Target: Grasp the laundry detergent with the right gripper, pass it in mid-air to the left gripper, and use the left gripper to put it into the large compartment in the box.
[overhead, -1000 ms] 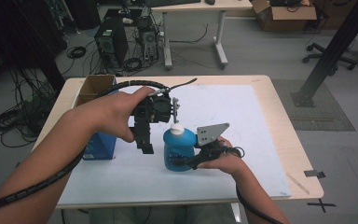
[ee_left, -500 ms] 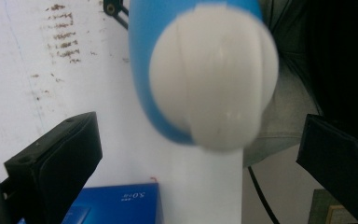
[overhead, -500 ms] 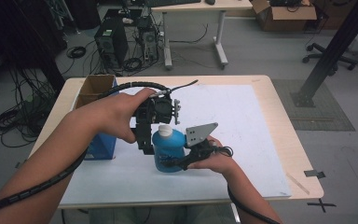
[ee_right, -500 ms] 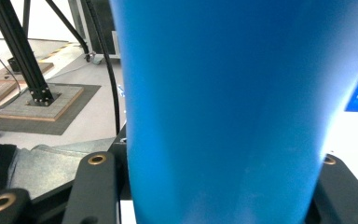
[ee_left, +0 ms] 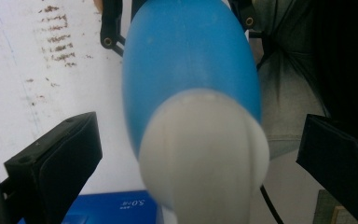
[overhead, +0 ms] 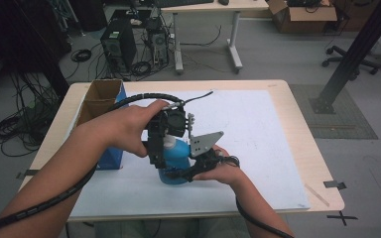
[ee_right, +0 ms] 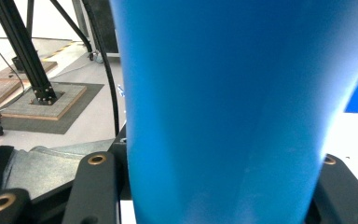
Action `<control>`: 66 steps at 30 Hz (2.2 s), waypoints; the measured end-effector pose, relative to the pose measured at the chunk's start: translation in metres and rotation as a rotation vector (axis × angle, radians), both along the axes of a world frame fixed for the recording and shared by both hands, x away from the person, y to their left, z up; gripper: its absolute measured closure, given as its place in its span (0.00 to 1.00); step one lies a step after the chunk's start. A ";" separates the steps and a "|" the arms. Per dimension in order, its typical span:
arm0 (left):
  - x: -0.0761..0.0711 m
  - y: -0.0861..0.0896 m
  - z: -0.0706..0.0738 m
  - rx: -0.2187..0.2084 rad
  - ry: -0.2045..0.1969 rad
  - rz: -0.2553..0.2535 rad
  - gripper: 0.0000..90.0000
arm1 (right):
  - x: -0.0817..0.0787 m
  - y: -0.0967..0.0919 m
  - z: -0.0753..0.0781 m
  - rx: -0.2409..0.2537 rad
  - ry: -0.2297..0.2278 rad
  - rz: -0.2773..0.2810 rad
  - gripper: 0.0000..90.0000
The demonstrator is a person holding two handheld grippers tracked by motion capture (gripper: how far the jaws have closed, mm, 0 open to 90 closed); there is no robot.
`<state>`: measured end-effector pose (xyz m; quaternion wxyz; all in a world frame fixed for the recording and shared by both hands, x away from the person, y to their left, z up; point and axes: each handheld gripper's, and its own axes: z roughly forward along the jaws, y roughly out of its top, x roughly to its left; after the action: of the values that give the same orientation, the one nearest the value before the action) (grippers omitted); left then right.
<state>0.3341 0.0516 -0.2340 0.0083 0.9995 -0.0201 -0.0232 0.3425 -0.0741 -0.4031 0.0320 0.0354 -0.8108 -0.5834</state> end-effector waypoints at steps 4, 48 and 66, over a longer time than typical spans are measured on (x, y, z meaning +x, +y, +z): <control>-0.001 -0.002 -0.003 -0.002 -0.001 -0.002 0.00 | 0.000 0.001 0.001 -0.001 -0.002 0.000 0.50; -0.010 -0.011 -0.008 0.028 -0.072 -0.021 0.19 | -0.002 0.004 0.009 0.010 -0.025 -0.013 0.50; -0.014 -0.010 -0.004 0.036 -0.113 -0.025 0.30 | -0.004 0.006 0.014 0.010 -0.030 -0.014 0.50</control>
<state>0.3199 0.0418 -0.2380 -0.0109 0.9989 -0.0327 0.0330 0.3384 -0.0680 -0.3888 0.0156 0.0388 -0.8083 -0.5872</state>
